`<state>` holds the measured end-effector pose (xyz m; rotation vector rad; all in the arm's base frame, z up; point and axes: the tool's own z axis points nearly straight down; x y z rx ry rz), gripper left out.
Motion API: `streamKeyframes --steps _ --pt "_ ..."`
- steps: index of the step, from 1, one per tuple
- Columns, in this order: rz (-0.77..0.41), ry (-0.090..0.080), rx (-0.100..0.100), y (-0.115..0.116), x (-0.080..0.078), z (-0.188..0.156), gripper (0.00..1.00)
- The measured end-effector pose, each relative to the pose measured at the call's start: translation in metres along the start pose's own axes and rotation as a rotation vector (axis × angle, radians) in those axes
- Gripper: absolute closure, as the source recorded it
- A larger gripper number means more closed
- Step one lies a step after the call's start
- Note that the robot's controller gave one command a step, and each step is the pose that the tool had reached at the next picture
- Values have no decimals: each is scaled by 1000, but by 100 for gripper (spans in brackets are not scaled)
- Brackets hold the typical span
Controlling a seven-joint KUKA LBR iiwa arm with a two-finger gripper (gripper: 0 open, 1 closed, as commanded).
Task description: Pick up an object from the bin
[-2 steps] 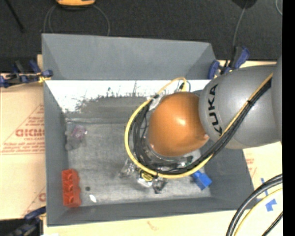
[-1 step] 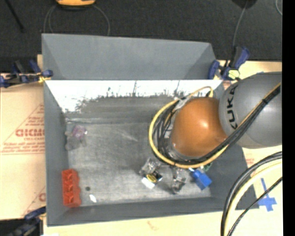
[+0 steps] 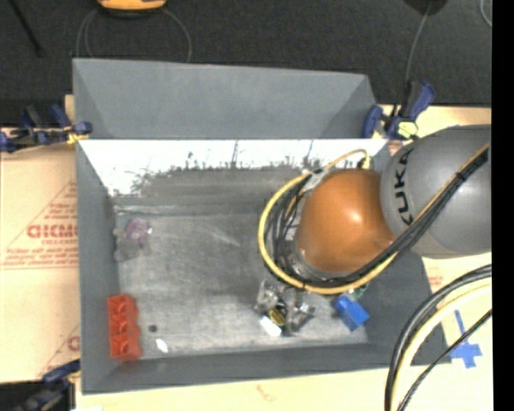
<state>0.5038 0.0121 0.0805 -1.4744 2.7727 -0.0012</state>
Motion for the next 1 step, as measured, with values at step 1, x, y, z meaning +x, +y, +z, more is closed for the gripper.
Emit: streamKeyframes --steps 1 --pt "-31 -4 8 -33 13 -131 100"
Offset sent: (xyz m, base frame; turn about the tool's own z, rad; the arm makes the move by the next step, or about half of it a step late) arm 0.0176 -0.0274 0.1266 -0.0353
